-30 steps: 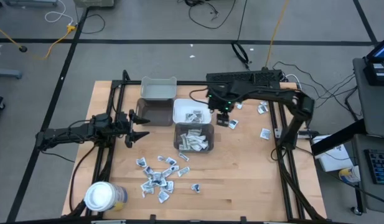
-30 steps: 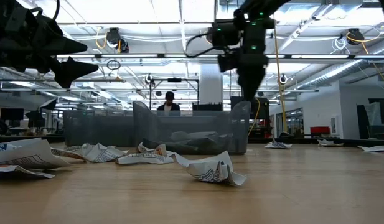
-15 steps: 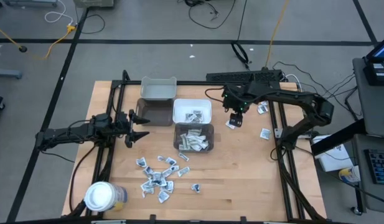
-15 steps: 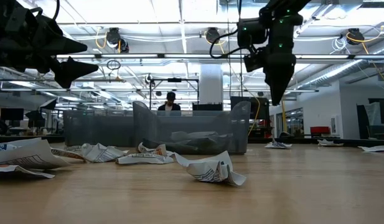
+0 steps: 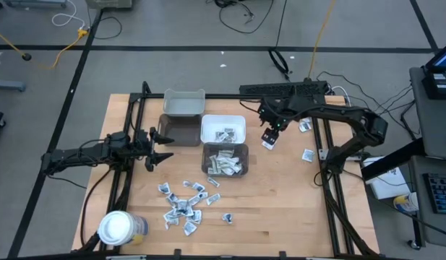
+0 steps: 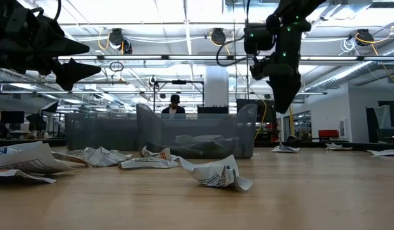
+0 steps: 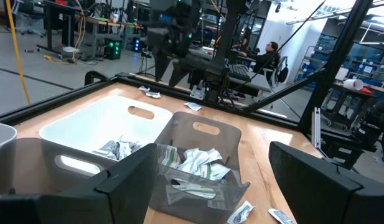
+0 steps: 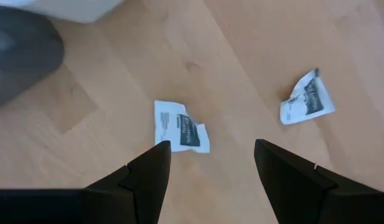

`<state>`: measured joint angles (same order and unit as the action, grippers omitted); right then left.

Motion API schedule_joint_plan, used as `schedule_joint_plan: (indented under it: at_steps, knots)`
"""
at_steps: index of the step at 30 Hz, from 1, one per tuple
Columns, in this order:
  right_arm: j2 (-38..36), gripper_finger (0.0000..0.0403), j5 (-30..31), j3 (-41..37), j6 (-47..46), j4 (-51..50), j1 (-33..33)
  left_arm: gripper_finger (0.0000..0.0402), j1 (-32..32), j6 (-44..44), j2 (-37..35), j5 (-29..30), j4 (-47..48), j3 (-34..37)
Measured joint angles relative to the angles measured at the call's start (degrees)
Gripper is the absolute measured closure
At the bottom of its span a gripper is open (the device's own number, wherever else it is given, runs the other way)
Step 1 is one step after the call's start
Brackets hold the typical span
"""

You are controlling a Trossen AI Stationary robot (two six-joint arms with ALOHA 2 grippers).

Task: Pick & Place First Aid Supplies
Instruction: Put the gray towelette pack into the white bin

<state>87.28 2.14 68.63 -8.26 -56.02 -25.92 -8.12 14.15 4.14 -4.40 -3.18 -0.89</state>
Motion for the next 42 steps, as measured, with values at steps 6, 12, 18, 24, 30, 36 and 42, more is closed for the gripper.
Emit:
schedule_joint_plan:
  at_steps: [6,12,18,24,30,36,42]
  knots:
    - [0.2,0.0177,-2.3,-6.8,-0.6,7.3,0.0,0.0091,0.0,0.0,0.0,0.0,0.0,0.0]
    - [2.5,0.0177,-2.5,-10.2,-1.6,12.6,0.0,0.0091,0.0,0.0,0.0,0.0,0.0,0.0]
    - [6.5,0.0177,-5.3,-12.2,-1.6,16.0,-0.5,0.0091,0.0,0.0,0.0,0.0,0.0,0.0]
    - [9.2,0.0194,-5.2,-12.6,-2.8,17.4,-0.7,0.0091,0.0,0.0,0.0,0.0,0.0,0.0]
    - [9.3,0.0281,-5.0,-12.6,-3.5,17.8,-0.7,0.0091,0.0,0.0,0.0,0.0,0.0,0.0]
    - [8.8,0.0381,-5.4,-12.7,-5.9,16.8,-0.6,0.0091,0.0,0.0,0.0,0.0,0.0,0.0]
    - [9.0,0.0392,-5.2,-11.1,-6.1,13.1,-0.6,0.0091,0.0,0.0,0.0,0.0,0.0,0.0]
